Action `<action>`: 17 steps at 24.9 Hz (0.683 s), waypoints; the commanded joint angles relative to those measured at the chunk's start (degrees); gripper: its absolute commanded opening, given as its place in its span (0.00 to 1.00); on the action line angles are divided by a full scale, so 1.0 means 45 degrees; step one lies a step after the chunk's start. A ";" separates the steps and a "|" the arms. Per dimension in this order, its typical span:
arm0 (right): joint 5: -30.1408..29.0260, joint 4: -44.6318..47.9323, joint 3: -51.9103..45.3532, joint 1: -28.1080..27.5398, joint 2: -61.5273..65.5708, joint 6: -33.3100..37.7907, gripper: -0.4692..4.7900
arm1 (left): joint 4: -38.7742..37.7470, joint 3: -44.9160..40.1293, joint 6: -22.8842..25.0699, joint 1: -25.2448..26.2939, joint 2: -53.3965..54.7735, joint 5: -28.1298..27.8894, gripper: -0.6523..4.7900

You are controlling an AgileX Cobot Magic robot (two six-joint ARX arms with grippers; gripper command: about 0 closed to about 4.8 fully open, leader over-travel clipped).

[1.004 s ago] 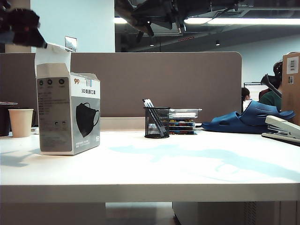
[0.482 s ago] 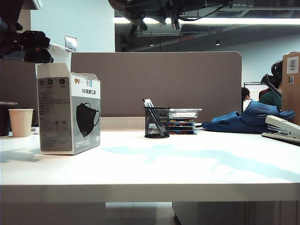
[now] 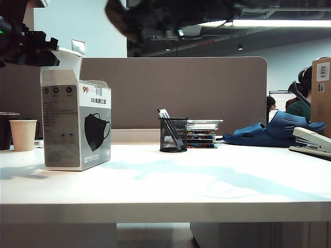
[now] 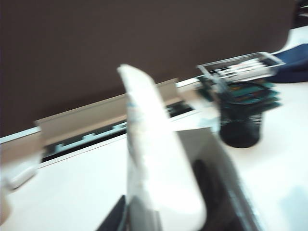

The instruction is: Put the mask into the mask box.

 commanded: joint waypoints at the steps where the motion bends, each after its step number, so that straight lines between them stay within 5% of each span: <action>1: 0.0393 0.1987 0.0019 0.0408 0.0515 0.0068 0.07 | 0.0117 0.0063 -0.0034 0.0010 -0.0039 0.0845 0.22; 7: 0.1311 0.3055 0.0024 0.0821 0.1379 0.0078 0.07 | -0.0126 0.0063 -0.0044 0.0010 -0.0039 0.1515 0.21; 11: 0.1579 0.4036 0.0029 0.0850 0.1875 0.0107 0.07 | -0.0155 0.0063 -0.0117 0.0015 -0.0039 0.2608 0.11; 17: 0.2103 0.4639 0.0024 0.0845 0.2356 0.0102 0.07 | -0.0102 0.0063 -0.1438 0.0015 -0.0039 0.3468 0.11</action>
